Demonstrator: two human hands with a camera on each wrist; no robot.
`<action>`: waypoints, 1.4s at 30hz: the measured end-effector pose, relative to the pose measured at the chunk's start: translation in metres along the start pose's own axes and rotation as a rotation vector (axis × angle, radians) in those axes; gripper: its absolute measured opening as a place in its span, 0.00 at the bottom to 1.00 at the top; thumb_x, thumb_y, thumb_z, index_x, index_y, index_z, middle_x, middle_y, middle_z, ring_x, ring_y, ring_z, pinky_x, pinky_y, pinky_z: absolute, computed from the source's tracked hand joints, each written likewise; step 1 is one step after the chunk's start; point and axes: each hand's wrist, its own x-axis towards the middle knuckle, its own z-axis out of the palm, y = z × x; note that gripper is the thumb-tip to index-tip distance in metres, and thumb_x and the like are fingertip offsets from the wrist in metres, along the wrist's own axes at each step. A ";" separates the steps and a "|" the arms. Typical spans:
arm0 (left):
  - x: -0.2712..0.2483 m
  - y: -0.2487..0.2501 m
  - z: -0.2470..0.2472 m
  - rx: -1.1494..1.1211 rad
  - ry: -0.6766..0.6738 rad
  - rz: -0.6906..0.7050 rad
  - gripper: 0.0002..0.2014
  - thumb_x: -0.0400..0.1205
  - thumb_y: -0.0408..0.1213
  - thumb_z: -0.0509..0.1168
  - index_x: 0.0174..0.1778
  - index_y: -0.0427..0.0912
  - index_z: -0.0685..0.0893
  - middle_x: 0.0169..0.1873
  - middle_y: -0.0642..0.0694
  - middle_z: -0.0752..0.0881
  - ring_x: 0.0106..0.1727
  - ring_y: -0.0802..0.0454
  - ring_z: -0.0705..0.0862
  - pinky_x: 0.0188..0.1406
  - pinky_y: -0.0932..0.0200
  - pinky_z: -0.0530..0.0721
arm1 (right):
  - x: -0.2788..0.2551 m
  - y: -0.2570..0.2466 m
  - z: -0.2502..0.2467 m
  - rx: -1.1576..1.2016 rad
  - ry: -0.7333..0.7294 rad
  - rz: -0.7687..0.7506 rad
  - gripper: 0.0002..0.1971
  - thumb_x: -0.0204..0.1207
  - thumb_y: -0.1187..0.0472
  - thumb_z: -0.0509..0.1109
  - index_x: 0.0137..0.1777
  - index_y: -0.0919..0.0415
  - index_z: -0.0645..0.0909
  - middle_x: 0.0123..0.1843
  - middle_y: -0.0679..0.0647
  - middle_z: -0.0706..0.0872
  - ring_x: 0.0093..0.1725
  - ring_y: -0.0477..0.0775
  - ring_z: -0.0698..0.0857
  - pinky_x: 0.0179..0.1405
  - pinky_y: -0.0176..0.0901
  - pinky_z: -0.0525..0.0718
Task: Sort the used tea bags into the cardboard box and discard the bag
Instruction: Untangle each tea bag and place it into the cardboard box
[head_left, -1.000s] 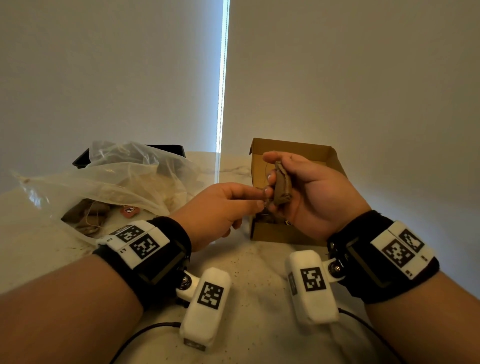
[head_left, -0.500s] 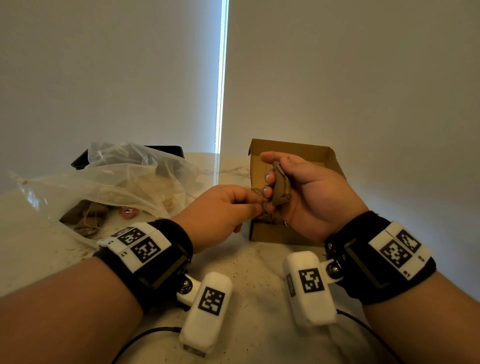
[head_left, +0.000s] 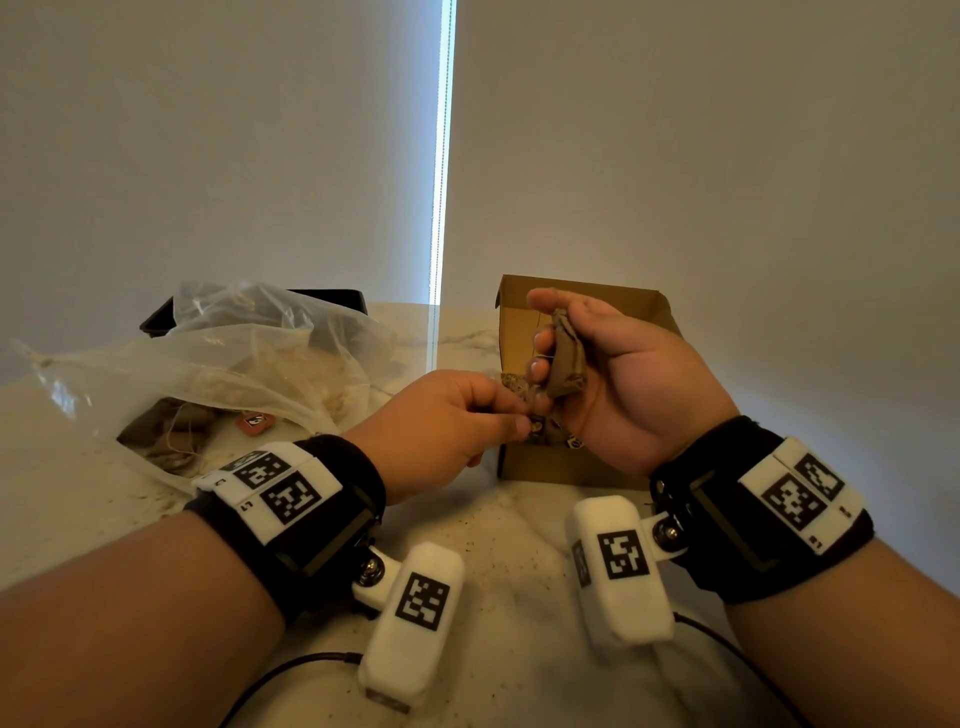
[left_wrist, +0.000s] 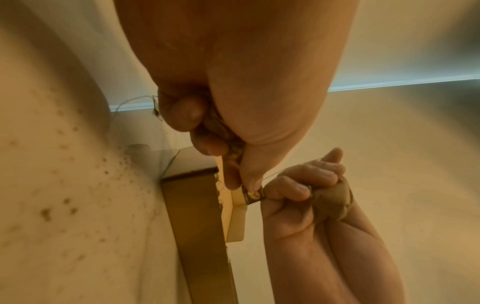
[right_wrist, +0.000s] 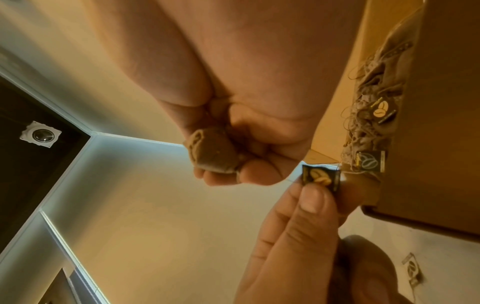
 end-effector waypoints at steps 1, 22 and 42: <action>0.000 0.000 0.000 -0.002 0.010 0.008 0.04 0.84 0.38 0.69 0.47 0.50 0.90 0.23 0.62 0.83 0.24 0.67 0.77 0.26 0.72 0.77 | 0.001 0.000 -0.001 -0.009 0.027 -0.007 0.15 0.89 0.59 0.55 0.64 0.59 0.83 0.38 0.55 0.85 0.34 0.53 0.83 0.29 0.45 0.83; 0.004 0.002 0.006 -0.242 0.287 -0.015 0.07 0.83 0.43 0.70 0.45 0.46 0.91 0.26 0.57 0.84 0.24 0.64 0.77 0.24 0.70 0.77 | -0.001 0.007 -0.004 -0.634 0.232 -0.038 0.09 0.77 0.67 0.75 0.54 0.55 0.87 0.50 0.55 0.93 0.50 0.58 0.92 0.50 0.52 0.92; 0.004 -0.010 0.011 -0.055 0.105 -0.202 0.19 0.82 0.49 0.71 0.69 0.60 0.81 0.52 0.51 0.88 0.31 0.60 0.81 0.25 0.70 0.77 | 0.015 0.006 -0.018 -1.124 0.416 0.410 0.13 0.77 0.68 0.76 0.60 0.63 0.81 0.55 0.62 0.90 0.42 0.55 0.87 0.44 0.43 0.88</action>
